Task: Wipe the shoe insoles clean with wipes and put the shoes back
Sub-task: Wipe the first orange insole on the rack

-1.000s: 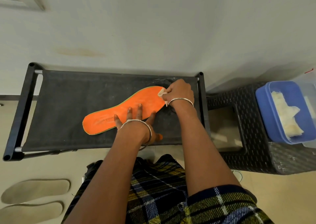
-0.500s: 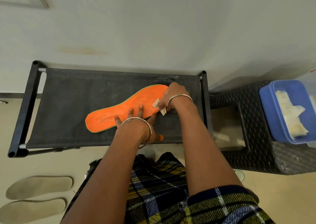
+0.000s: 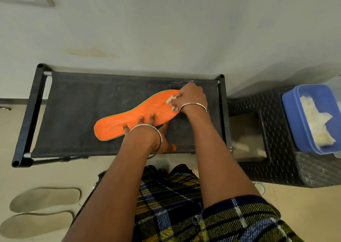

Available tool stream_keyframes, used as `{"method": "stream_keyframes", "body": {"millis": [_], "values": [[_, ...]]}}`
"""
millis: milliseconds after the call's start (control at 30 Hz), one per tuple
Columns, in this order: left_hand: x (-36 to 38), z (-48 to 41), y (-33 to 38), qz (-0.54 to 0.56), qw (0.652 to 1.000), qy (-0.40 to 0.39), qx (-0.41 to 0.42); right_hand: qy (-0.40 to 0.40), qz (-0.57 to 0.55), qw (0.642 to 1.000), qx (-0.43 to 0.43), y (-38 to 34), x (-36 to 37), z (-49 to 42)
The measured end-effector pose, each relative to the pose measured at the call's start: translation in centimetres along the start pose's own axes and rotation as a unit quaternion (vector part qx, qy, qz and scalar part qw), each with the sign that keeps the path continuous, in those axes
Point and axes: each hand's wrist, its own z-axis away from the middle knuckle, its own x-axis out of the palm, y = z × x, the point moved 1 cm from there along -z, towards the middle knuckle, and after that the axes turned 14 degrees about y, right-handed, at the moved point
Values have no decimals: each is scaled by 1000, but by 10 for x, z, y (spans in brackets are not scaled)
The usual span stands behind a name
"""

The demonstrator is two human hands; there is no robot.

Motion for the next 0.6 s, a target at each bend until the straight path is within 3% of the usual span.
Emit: {"method": "stream_keyframes", "body": {"millis": [67, 267, 467, 600], "values": [[-2, 1, 0, -4, 1000, 2, 1, 26, -3, 1000, 0, -2, -3, -1], [-6, 5, 0, -12, 1000, 10, 0, -108, 85, 990, -2, -7, -9, 8], [-6, 3, -4, -12, 1000, 9, 1, 12, 8, 1000, -5, -14, -4, 7], [-5, 2, -4, -13, 1000, 10, 1, -85, 87, 993, -1, -14, -7, 12]]}}
